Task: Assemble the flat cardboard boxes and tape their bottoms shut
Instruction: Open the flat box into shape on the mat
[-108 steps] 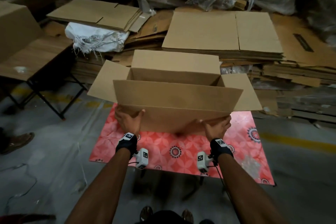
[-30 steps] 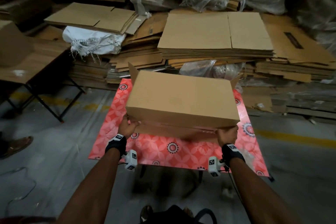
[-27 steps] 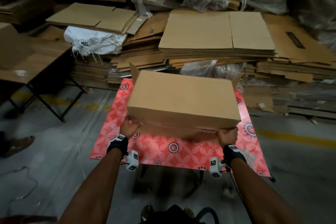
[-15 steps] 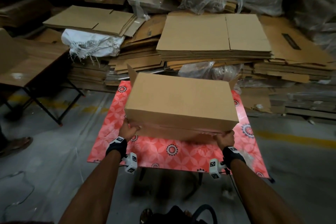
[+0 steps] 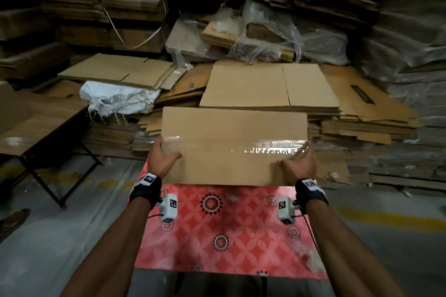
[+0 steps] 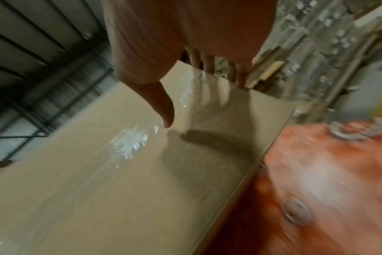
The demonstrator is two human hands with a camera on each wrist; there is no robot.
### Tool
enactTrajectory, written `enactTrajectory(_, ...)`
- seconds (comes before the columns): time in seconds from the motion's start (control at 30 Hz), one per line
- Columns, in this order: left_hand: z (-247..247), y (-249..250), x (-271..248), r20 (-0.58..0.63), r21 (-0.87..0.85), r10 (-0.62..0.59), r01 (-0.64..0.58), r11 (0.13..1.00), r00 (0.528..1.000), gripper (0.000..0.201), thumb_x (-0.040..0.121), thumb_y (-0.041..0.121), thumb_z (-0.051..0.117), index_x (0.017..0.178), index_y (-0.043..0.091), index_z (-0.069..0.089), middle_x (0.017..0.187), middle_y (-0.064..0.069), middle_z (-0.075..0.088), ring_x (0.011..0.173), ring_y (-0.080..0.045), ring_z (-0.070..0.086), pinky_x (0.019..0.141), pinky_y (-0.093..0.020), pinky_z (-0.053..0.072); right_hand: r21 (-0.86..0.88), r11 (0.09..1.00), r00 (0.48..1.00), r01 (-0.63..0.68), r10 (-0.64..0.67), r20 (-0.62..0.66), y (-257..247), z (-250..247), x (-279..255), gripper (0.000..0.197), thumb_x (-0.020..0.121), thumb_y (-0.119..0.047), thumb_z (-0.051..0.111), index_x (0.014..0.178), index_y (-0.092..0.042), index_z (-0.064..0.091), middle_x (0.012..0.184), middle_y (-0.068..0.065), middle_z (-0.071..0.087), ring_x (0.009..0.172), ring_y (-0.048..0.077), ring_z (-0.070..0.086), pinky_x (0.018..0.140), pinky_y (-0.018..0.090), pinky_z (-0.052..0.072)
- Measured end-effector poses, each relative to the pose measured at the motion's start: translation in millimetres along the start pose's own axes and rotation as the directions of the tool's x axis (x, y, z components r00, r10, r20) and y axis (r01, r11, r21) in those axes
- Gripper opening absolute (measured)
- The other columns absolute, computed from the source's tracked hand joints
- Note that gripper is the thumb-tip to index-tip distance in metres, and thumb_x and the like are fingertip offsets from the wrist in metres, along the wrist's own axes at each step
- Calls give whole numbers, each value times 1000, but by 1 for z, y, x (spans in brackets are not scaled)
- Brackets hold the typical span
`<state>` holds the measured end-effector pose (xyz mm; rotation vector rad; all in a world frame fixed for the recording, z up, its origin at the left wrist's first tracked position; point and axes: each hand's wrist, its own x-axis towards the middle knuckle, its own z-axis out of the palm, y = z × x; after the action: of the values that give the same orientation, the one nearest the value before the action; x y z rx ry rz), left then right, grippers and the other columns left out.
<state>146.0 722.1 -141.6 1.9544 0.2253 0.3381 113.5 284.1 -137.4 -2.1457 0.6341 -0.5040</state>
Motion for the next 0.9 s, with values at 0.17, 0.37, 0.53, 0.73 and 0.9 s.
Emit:
enactTrajectory(0.17,-13,52,19,-35,-7,55,-55,998,998,91,69,11,79,150,21,40,133,-1,60,116,-23,59,104,-35,46,-85,990,993,113,-110,38,-46,-20,36,87,62,-42,88,139,-28,49,147,9,51,135,37,44,107,46,36)
enactTrajectory(0.37,-16,44,24,75,68,-72,67,995,995,71,79,3,72,145,13,49,128,-11,63,111,-32,63,87,-36,54,-226,959,979,170,-138,147,-68,-21,51,64,62,-54,85,120,-35,65,138,9,52,132,40,38,99,49,45)
enactTrajectory(0.53,-5,37,18,139,158,-150,128,979,979,79,83,17,74,154,11,41,148,-12,53,131,-32,54,111,-40,44,-367,908,958,201,-106,265,-50,-6,44,71,75,-63,76,136,-33,57,158,18,31,146,46,23,118,66,20)
enactTrajectory(0.73,5,43,22,108,262,-120,89,961,987,66,82,29,68,145,12,52,134,-14,64,123,-35,60,105,-39,48,-493,771,910,404,-285,300,-64,26,15,49,94,-60,51,138,-38,54,165,9,26,154,36,9,117,68,11)
enactTrajectory(0.9,6,44,24,83,229,-147,124,965,986,74,87,22,71,154,11,42,149,-13,54,133,-32,53,113,-40,42,-415,688,801,595,-472,367,-89,63,-34,54,94,-68,42,137,-38,55,150,-3,49,135,27,40,109,57,27)
